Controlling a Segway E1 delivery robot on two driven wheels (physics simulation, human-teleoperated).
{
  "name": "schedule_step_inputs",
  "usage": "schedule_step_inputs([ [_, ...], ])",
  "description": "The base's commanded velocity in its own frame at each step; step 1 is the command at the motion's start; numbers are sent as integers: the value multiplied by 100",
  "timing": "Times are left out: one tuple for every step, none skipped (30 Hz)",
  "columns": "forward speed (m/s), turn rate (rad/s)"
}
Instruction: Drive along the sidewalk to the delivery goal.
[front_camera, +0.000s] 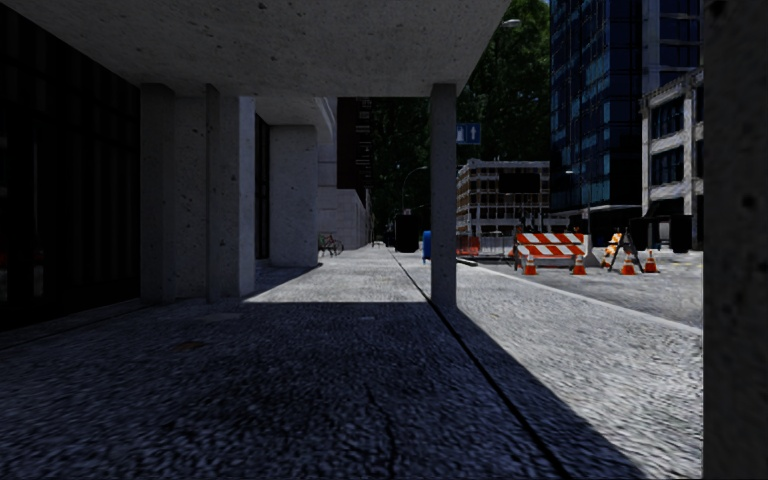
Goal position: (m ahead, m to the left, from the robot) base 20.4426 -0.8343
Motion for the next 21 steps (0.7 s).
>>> schedule_step_inputs([
  [200, 0],
  [200, 0],
  [200, 0],
  [200, 0],
  [200, 0],
  [200, 0],
  [200, 0],
  [200, 0],
  [200, 0],
  [200, 0],
  [200, 0],
  [200, 0],
  [200, 0],
  [200, 0],
  [200, 0],
  [200, 0],
  [200, 0],
  [200, 0],
  [200, 0],
  [200, 0],
  [200, 0],
])
